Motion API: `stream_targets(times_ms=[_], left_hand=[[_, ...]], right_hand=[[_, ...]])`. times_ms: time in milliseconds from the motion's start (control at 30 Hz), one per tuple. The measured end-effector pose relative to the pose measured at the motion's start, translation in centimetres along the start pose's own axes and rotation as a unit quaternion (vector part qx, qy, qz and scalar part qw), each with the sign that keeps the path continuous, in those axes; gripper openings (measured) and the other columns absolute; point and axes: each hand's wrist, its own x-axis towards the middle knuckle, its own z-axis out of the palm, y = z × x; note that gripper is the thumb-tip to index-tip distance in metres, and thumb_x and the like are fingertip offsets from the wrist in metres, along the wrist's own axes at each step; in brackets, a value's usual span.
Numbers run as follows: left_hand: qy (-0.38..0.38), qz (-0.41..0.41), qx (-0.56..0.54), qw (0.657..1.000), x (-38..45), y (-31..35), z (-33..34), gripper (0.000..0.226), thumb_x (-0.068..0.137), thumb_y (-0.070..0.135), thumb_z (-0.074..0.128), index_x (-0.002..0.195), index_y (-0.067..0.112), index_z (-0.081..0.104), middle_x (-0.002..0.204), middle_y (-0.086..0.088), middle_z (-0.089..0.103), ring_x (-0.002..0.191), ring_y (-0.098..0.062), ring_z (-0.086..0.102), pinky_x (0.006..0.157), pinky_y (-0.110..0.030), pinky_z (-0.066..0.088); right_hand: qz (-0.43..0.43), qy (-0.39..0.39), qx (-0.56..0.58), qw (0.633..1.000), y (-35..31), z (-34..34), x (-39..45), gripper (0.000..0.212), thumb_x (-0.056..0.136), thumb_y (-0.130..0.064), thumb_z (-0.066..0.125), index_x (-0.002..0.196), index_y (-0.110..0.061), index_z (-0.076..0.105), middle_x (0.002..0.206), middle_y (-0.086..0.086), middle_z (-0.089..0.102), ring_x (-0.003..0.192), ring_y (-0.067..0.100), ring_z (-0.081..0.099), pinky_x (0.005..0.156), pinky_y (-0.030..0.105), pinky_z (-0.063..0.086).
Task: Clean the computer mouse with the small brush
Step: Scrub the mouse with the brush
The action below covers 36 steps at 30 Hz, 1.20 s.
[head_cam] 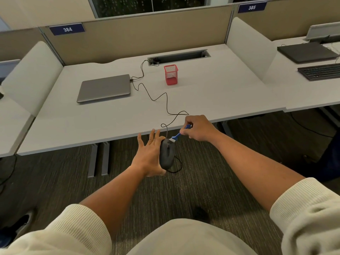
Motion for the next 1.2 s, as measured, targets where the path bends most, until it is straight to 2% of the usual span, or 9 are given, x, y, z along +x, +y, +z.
stream_targets(times_ms=[100,300,433,533,667,733,967,1133,1200], left_hand=[[-0.008,-0.001,0.004,1.000,-0.2,-0.1,0.2,0.127,0.059,0.065,0.082,0.154,0.022,0.010,0.167,-0.008,-0.004,0.148,-0.022,-0.025,0.114,-0.065,-0.017],[0.000,0.011,0.018,1.000,0.1,0.0,0.2,0.129,0.058,0.064,0.082,0.154,0.022,0.007,0.167,-0.008,-0.004,0.149,-0.023,-0.023,0.113,-0.064,-0.019],[0.005,0.018,0.017,1.000,0.3,0.1,0.1,0.129,0.056,0.064,0.083,0.153,0.022,0.008,0.167,-0.008,-0.005,0.149,-0.024,-0.022,0.113,-0.064,-0.020],[0.007,0.022,0.023,0.999,0.3,0.1,0.2,0.129,0.056,0.064,0.082,0.152,0.022,0.008,0.167,-0.008,-0.006,0.149,-0.023,-0.023,0.113,-0.065,-0.018],[0.009,0.026,0.020,0.999,0.3,-0.1,0.3,0.129,0.056,0.064,0.082,0.152,0.024,0.006,0.167,-0.007,-0.006,0.148,-0.023,-0.025,0.113,-0.064,-0.021],[0.008,0.029,0.022,0.999,0.2,-0.2,0.5,0.128,0.056,0.064,0.083,0.152,0.025,0.007,0.167,-0.007,-0.006,0.148,-0.023,-0.025,0.112,-0.063,-0.021],[0.010,0.030,0.028,0.999,0.3,-0.3,0.5,0.128,0.056,0.065,0.082,0.152,0.023,0.008,0.167,-0.008,-0.005,0.148,-0.023,-0.024,0.111,-0.062,-0.024],[0.012,0.026,0.029,0.999,0.6,-0.5,0.4,0.129,0.055,0.066,0.082,0.152,0.025,0.008,0.167,-0.008,-0.003,0.149,-0.024,-0.023,0.111,-0.063,-0.023],[0.007,0.029,0.033,0.999,0.5,-0.6,0.5,0.129,0.055,0.064,0.082,0.152,0.025,0.008,0.167,-0.008,-0.004,0.149,-0.024,-0.023,0.112,-0.064,-0.022]], right_hand=[[0.000,-0.008,-0.052,0.999,0.2,0.2,0.1,0.014,0.083,-0.022,0.076,0.081,-0.016,0.064,0.092,0.004,0.070,0.079,0.023,0.066,0.072,0.038,0.054],[0.008,0.027,0.044,0.999,-0.5,0.6,0.5,0.016,0.083,-0.023,0.077,0.079,-0.019,0.062,0.094,0.000,0.071,0.066,0.015,0.066,0.070,0.038,0.059],[-0.004,0.053,-0.012,0.999,-0.5,1.0,0.4,0.013,0.085,-0.024,0.074,0.079,-0.022,0.062,0.092,-0.004,0.071,0.084,0.019,0.065,0.074,0.038,0.055],[-0.009,0.087,-0.017,0.996,-0.6,1.2,0.4,0.012,0.087,-0.024,0.072,0.080,-0.026,0.062,0.095,-0.003,0.072,0.085,0.018,0.063,0.075,0.036,0.054],[-0.023,-0.003,0.009,1.000,-0.7,0.7,0.3,0.023,0.083,-0.020,0.077,0.069,-0.027,0.059,0.091,-0.002,0.072,0.069,0.009,0.059,0.071,0.036,0.053],[-0.022,-0.016,-0.001,1.000,-0.8,0.6,0.3,0.026,0.082,-0.019,0.077,0.067,-0.028,0.057,0.092,0.001,0.073,0.070,0.011,0.061,0.072,0.037,0.055],[-0.005,0.090,-0.041,0.995,-0.4,1.0,0.7,0.008,0.087,-0.023,0.070,0.084,-0.023,0.062,0.098,-0.001,0.073,0.086,0.020,0.063,0.071,0.033,0.051],[-0.021,0.015,0.002,1.000,-0.7,0.4,0.7,0.013,0.083,-0.024,0.075,0.083,-0.015,0.066,0.094,-0.001,0.070,0.084,0.018,0.061,0.073,0.035,0.051],[-0.027,-0.018,-0.029,0.999,-0.9,0.2,0.7,0.012,0.082,-0.023,0.075,0.078,-0.017,0.065,0.092,-0.001,0.070,0.083,0.017,0.062,0.073,0.034,0.051]])
